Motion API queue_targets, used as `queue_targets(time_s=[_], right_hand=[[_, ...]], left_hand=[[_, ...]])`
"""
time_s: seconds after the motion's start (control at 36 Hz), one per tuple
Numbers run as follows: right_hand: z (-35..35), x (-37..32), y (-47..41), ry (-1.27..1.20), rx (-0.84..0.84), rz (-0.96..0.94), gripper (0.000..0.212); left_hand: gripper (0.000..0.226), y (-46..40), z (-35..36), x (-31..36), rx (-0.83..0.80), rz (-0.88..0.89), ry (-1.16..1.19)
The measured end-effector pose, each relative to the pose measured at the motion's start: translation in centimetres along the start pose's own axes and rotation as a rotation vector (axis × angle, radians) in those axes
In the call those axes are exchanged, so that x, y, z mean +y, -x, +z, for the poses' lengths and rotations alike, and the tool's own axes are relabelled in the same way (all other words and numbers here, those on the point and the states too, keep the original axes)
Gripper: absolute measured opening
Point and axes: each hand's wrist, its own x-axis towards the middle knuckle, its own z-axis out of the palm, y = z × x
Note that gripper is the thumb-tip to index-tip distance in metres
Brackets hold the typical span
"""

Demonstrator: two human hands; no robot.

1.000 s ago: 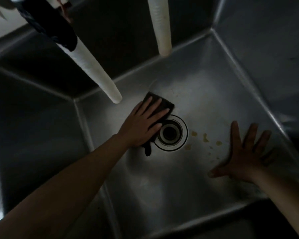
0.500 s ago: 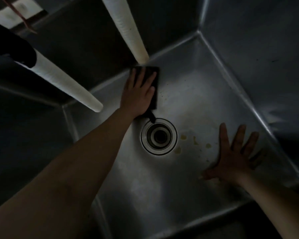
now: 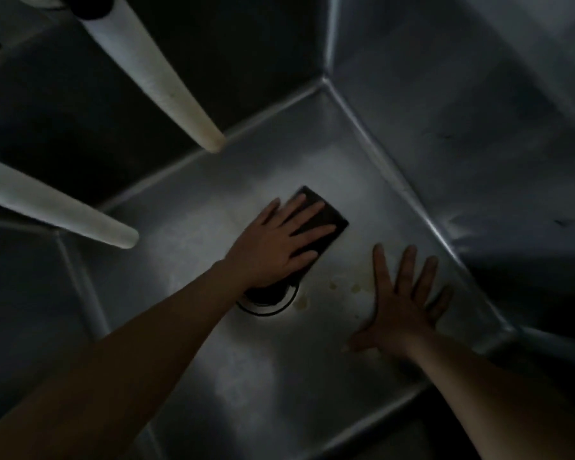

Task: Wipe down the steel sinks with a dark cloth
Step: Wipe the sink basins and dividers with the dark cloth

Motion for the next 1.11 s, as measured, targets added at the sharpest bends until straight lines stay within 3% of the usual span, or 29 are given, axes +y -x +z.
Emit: queue_targets(time_s=[0.19, 0.31, 0.5, 0.72, 1.11], right_hand=[[0.0, 0.3, -0.3, -0.01, -0.013, -0.011, 0.174], [-0.1, 0.3, -0.4, 0.001, 0.0, -0.019, 0.173], [0.0, 0.4, -0.5, 0.011, 0.016, -0.022, 0.172], [0.0, 0.4, -0.6, 0.009, 0.022, -0.037, 0.171], [1.5, 1.0, -2.4, 0.045, 0.12, -0.044, 0.172]], left_hand=[[0.057, -4.4, -1.9, -5.8, -0.003, -0.568, 0.119], [0.058, -10.6, -2.5, -6.1, 0.001, -0.742, 0.209], [0.063, -18.0, -2.6, -0.3, 0.011, -0.691, 0.315], [0.067, -15.0, -1.6, 4.4, -0.031, -0.568, 0.292], [0.075, -14.8, -1.0, 5.9, -0.043, -0.625, 0.34]])
